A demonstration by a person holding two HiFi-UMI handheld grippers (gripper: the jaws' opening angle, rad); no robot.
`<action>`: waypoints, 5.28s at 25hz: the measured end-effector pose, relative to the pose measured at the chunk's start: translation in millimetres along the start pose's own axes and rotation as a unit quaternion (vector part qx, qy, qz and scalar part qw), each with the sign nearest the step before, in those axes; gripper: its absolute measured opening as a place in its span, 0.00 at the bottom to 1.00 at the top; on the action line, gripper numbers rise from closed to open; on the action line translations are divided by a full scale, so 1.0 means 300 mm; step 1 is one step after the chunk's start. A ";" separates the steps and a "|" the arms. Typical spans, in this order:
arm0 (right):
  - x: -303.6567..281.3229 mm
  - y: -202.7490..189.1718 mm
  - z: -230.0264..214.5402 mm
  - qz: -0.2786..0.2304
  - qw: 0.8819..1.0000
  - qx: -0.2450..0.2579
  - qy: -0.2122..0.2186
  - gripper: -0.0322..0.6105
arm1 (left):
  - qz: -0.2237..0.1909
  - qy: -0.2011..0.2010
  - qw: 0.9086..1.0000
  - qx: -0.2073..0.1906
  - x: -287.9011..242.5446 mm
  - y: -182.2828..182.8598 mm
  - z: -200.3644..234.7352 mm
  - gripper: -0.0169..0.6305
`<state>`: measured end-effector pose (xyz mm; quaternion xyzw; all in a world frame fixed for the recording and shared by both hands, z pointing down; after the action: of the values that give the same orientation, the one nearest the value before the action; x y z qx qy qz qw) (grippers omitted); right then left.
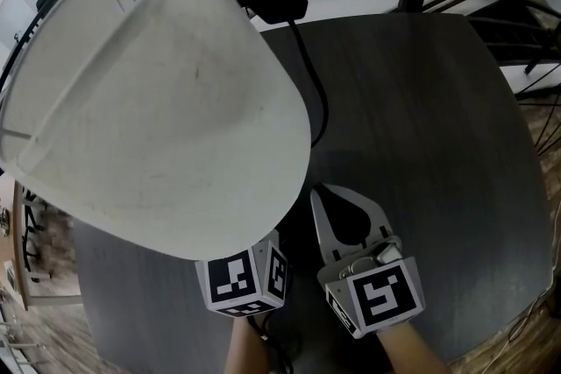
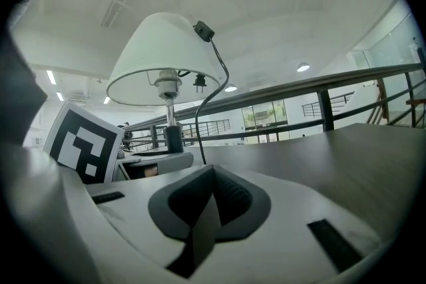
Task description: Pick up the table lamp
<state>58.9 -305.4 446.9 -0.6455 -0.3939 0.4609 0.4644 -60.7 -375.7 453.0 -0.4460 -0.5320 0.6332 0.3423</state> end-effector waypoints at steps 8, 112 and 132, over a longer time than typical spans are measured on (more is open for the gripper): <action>-0.010 -0.005 -0.012 -0.001 1.000 -0.003 -0.001 0.04 | 0.011 0.008 1.000 -0.005 -0.020 -0.005 0.012 0.33; 0.068 -0.032 0.007 -0.002 1.000 -0.019 -0.013 0.07 | -0.015 -0.023 0.999 -0.027 0.016 0.051 0.028 0.31; 0.087 0.006 0.044 0.011 0.999 -0.033 -0.007 0.07 | 0.017 -0.032 0.999 0.005 0.075 0.094 0.029 0.31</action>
<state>53.2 -278.4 437.4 -0.6615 -0.4056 0.4570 0.4348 -76.0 -364.2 421.2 -0.4328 -0.5317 0.6558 0.3160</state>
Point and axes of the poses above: the fingertips, and each gripper's own axes: x backward along the fingers, z to its left, y out of its top, the point moved 4 cm from there along x, backward along the fingers, and after that the axes turned 3 degrees about z, right-handed, at the moved point
